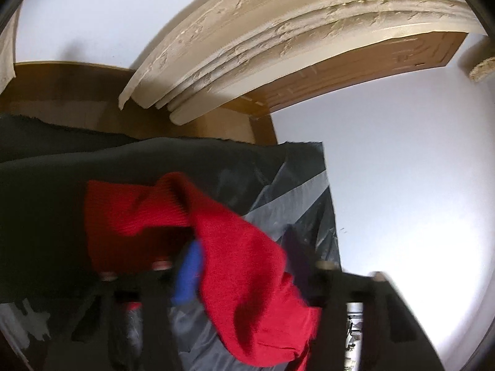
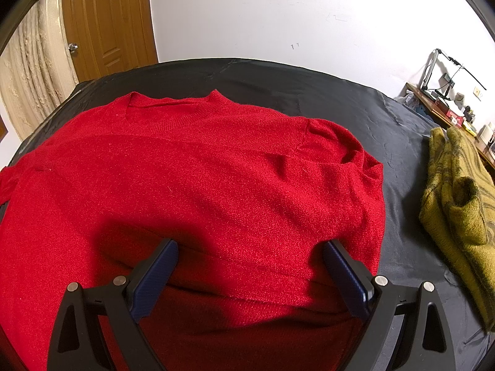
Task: Fold clothes
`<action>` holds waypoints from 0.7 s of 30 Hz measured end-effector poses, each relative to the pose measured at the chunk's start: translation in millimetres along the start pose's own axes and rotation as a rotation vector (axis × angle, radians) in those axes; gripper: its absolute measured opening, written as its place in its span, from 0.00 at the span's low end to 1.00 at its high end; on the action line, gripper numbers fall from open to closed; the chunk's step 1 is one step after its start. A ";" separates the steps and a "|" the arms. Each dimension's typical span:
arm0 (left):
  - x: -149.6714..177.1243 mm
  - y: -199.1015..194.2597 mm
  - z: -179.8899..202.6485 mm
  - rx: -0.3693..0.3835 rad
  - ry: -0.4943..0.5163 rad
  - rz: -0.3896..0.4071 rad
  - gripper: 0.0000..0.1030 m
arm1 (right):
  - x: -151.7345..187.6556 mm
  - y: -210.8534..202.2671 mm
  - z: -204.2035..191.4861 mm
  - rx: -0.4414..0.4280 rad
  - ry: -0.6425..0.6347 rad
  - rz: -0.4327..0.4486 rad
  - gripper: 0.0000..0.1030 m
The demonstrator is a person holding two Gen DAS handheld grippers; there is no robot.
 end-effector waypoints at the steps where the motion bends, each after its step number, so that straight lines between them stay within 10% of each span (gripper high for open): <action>1: 0.8 4.0 -4.0 -0.019 -0.007 -0.018 0.24 | 0.0 0.0 0.0 0.000 0.000 0.000 0.94; 3: 1.7 8.0 -7.3 -0.036 0.003 -0.028 0.06 | -0.1 0.0 0.0 0.000 0.000 0.000 0.94; 21: -2.8 -17.1 67.2 -0.020 0.203 0.058 0.05 | -0.1 0.0 -0.2 0.000 0.001 0.000 0.94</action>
Point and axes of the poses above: each gripper's, at about its wrist camera, not at the fingertips, and y roughly the way its jaws point, z to its right, x to its underside, the point moved 5 cm from there along y, roughly the way its jaws point, and after that the axes turned 13 degrees about y, right-handed, at the moved point
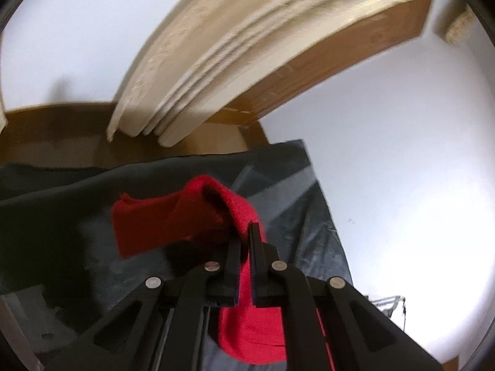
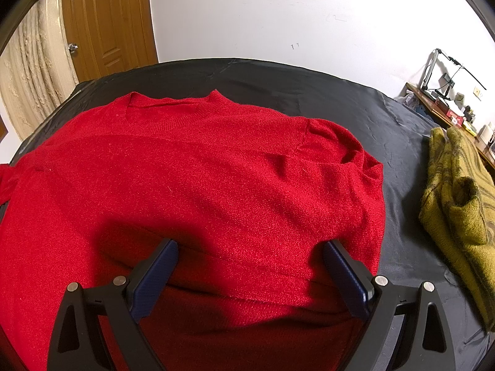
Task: Fold clothes
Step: 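Lift the sleeve with the left gripper and fold it toward the right gripper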
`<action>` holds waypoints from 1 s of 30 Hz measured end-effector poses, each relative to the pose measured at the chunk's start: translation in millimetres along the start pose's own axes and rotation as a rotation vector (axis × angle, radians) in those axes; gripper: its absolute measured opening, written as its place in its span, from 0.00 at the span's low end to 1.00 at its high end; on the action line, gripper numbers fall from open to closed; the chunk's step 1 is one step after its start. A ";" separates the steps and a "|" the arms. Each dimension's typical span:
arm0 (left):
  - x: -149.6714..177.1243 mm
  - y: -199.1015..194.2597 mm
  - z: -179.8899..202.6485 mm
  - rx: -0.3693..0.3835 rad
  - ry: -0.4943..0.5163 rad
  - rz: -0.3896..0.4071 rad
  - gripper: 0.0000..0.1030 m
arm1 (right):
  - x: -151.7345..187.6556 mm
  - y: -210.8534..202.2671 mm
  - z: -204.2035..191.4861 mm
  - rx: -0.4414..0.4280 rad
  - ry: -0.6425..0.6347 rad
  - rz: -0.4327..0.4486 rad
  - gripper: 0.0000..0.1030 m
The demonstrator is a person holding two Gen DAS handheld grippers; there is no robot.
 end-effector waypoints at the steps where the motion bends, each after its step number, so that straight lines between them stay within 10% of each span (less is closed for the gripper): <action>1: -0.9 -0.5 10.5 0.009 0.022 0.003 0.05 | 0.0 0.1 0.0 0.000 0.000 0.000 0.94; 17: 48.3 16.6 219.3 0.244 0.477 -0.073 0.05 | -0.4 0.9 0.0 -0.008 0.001 -0.003 0.95; 30: 209.0 51.9 367.4 0.423 0.997 -0.268 0.05 | 1.0 1.5 -2.1 -0.020 -0.007 -0.011 0.99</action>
Point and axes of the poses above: each gripper's, at about its wrist camera, not at the fingertips, and y roughly the way its jaws point, z to its right, x to its underside, the point moved 5 cm from there along y, roughly the way its jaws point, and after that the axes turned 13 degrees about y, right-handed, at the moved point
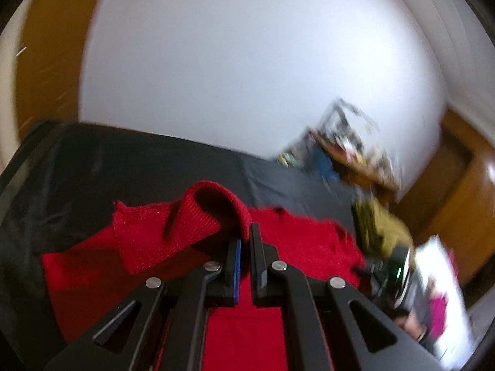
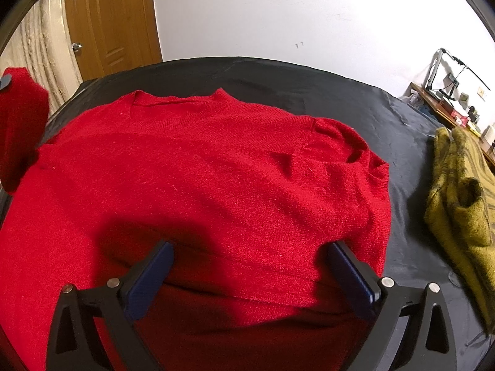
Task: Fold clothes
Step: 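Lift the sleeve with the left gripper and fold it toward the right gripper, then lay the sleeve across the sweater body and open the left gripper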
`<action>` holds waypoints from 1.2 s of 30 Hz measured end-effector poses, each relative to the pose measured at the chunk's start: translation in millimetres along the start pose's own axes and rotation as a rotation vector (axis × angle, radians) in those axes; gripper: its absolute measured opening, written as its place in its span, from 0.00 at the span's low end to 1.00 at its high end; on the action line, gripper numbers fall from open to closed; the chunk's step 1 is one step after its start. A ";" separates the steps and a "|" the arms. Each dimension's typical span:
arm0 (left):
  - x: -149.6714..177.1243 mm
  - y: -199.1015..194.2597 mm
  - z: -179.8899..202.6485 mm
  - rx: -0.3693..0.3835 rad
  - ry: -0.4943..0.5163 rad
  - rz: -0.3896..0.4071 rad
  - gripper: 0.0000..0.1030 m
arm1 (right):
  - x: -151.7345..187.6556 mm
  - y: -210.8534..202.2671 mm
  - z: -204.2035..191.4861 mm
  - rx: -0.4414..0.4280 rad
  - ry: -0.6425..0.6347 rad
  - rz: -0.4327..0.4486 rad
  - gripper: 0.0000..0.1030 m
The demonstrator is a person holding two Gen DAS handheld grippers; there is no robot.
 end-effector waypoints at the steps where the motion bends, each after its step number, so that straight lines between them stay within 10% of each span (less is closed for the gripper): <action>1: 2.9 11.6 16.3 0.014 0.051 -0.026 0.05 | 0.0 0.0 -0.1 0.000 0.000 0.000 0.99; 16: 93.1 100.9 138.8 -0.077 0.693 -0.296 0.06 | 0.2 0.6 -0.1 0.000 0.000 0.000 0.99; 18: 100.2 104.8 146.0 -0.102 0.750 -0.311 0.12 | 0.1 0.6 -0.2 0.000 0.000 0.000 0.99; 21: 109.3 99.2 155.1 -0.084 0.810 -0.309 0.50 | 0.0 0.8 -0.3 0.000 0.000 0.000 0.99; 26: 125.4 85.2 177.9 -0.086 0.938 -0.236 0.70 | 0.0 0.9 -0.4 0.000 0.000 0.000 0.99; 36: 114.0 77.3 165.7 -0.043 0.766 -0.207 0.78 | 0.0 1.1 0.1 0.000 -0.001 0.000 0.99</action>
Point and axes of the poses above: each gripper's, at about its wrist camera, not at the fingertips, and y roughly the way its jaws point, z to its right, x to its underside, the point moved 5 cm from there along y, roughly the way its jaws point, and after that the axes turned 13 degrees about y, right-handed, at the moved point
